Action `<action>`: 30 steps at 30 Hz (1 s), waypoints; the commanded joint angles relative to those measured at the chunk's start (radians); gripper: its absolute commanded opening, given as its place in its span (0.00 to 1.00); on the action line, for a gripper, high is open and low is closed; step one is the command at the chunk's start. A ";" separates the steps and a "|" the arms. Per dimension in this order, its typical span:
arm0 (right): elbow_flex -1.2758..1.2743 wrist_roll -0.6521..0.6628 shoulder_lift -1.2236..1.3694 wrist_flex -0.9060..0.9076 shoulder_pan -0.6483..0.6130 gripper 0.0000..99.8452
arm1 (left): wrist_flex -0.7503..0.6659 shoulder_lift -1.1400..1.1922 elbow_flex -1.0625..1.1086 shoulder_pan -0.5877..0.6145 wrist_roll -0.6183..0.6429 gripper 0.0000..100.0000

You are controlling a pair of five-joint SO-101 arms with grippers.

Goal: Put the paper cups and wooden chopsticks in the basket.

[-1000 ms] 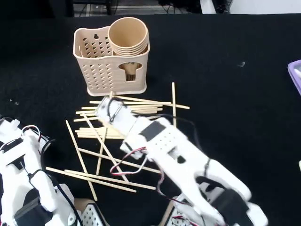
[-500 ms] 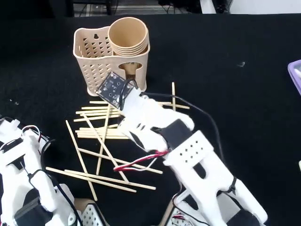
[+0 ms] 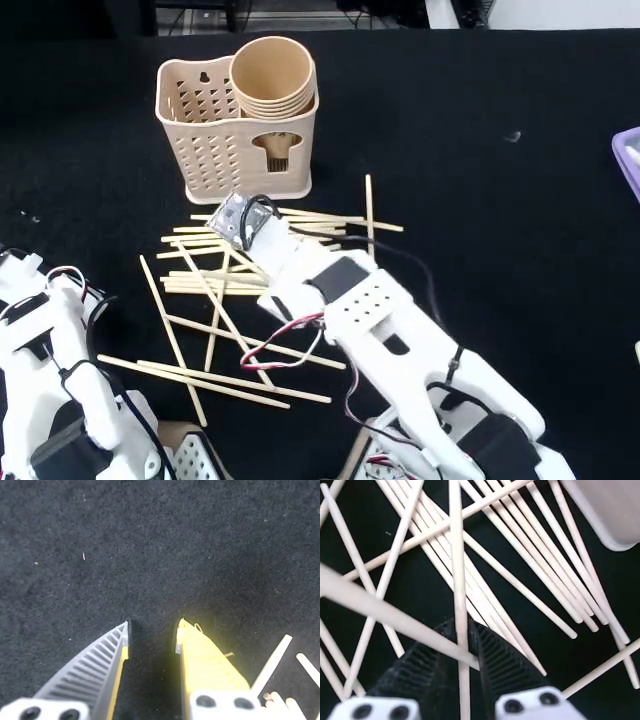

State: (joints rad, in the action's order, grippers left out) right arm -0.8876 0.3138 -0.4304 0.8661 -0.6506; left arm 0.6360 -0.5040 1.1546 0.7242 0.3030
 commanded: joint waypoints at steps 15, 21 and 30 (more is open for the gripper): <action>-0.110 0.009 0.085 -0.077 -0.014 0.10 | -0.014 -0.029 -0.004 0.005 0.009 0.16; -0.085 0.009 0.082 -0.029 -0.014 0.10 | -0.014 -0.029 -0.004 0.005 0.009 0.16; 0.108 0.008 0.077 0.272 0.038 0.01 | -0.014 -0.029 -0.004 0.007 0.009 0.16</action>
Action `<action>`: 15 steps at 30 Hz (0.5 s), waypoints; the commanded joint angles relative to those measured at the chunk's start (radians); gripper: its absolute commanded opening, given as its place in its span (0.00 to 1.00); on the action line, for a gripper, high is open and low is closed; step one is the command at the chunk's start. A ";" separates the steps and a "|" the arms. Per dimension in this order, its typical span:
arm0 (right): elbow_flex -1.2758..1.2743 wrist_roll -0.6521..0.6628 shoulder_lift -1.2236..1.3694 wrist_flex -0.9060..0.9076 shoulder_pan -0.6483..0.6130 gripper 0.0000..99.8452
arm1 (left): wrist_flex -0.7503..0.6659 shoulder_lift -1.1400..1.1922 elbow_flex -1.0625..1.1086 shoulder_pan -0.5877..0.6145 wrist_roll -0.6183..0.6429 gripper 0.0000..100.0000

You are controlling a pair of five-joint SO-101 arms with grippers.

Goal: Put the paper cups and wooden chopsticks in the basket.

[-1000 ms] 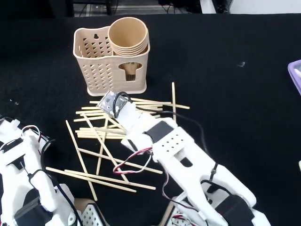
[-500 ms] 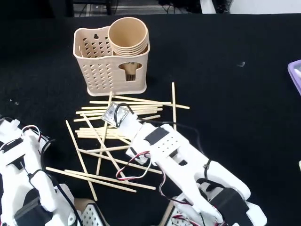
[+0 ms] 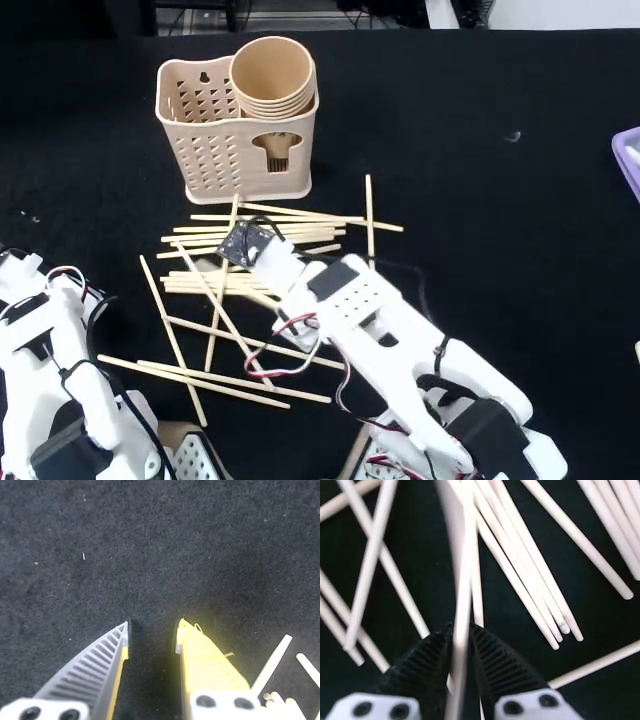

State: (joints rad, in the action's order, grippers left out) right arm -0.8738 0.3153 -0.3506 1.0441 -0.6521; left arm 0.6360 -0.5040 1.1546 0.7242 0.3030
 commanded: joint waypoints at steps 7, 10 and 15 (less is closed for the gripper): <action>0.030 0.008 0.005 0.031 0.060 0.01 | -0.014 -0.029 -0.004 0.005 0.009 0.16; -0.039 0.005 0.005 -0.041 0.057 0.07 | -0.014 -0.029 -0.004 0.005 0.009 0.16; -0.076 0.000 0.005 -0.063 -0.014 0.15 | -0.014 -0.029 -0.004 0.005 0.009 0.16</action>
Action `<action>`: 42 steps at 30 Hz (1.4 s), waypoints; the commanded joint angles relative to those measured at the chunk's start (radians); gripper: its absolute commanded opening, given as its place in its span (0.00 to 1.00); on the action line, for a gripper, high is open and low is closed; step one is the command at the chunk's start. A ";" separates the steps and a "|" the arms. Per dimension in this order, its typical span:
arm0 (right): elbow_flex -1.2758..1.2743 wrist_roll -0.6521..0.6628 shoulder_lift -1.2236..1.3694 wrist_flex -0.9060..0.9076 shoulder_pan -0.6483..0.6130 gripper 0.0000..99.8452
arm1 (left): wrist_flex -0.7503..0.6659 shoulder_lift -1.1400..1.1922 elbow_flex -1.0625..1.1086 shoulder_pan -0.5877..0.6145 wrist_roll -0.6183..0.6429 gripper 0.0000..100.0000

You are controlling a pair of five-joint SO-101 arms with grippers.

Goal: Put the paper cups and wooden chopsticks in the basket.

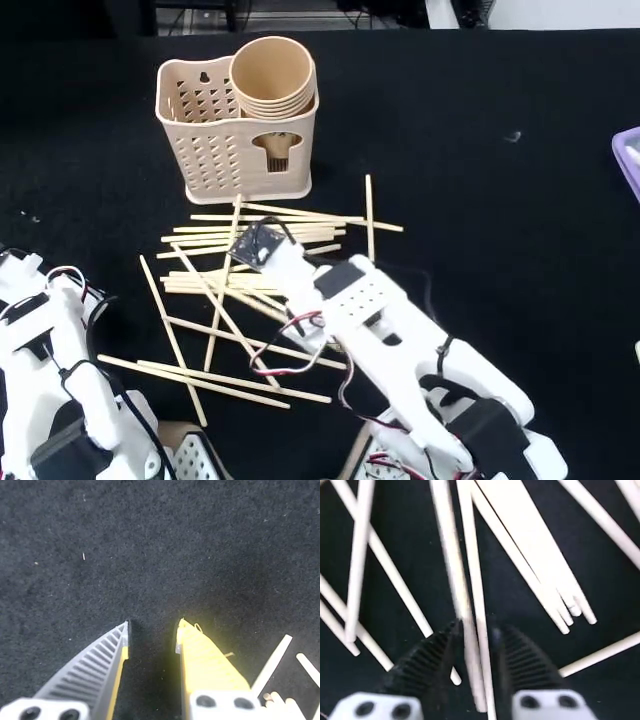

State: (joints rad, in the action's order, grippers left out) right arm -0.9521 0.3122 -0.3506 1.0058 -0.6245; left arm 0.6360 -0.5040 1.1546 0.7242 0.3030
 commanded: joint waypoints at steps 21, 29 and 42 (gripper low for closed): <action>0.041 -0.069 0.134 -0.241 -0.121 0.15 | -0.014 -0.029 -0.004 0.007 0.009 0.16; 0.114 -0.069 0.249 -0.239 -0.121 0.15 | -0.014 -0.029 -0.004 0.007 0.009 0.16; 0.133 -0.060 0.145 -0.190 -0.117 0.01 | -0.014 -0.029 -0.004 0.007 0.009 0.16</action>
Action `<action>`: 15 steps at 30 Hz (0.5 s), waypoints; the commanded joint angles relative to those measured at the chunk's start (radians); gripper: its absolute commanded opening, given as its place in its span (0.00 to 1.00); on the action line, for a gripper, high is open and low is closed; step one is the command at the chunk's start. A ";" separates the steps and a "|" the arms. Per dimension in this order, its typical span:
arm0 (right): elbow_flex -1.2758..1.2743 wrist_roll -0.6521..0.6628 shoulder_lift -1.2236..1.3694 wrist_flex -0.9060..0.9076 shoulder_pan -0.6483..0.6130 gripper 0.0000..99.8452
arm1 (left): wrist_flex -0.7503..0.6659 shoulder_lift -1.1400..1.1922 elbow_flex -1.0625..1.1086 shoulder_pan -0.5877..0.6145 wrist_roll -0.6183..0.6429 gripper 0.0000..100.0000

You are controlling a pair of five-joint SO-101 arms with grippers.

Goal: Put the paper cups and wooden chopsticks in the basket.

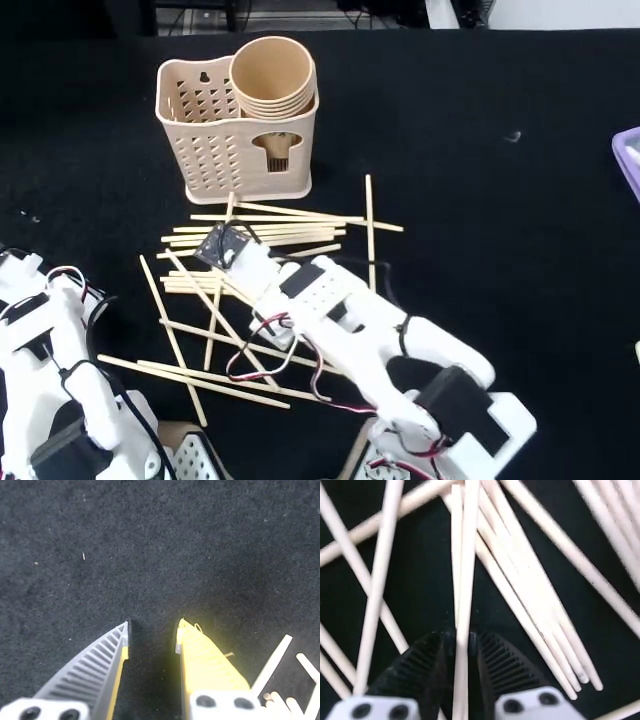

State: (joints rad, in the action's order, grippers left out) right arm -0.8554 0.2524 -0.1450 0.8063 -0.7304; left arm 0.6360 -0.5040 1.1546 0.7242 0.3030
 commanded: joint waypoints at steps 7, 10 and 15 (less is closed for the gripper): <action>0.093 0.043 -0.130 0.103 -0.009 0.01 | -0.014 -0.029 -0.004 0.008 0.009 0.16; 0.206 0.077 -0.228 0.255 -0.009 0.01 | -0.014 -0.029 -0.004 0.008 0.009 0.16; 0.412 0.098 -0.361 0.385 -0.009 0.01 | -0.014 -0.029 -0.004 0.007 0.009 0.16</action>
State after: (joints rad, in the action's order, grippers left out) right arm -0.5869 0.3322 -0.4150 1.1393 -0.7304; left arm 0.6360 -0.5040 1.1546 0.7242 0.3030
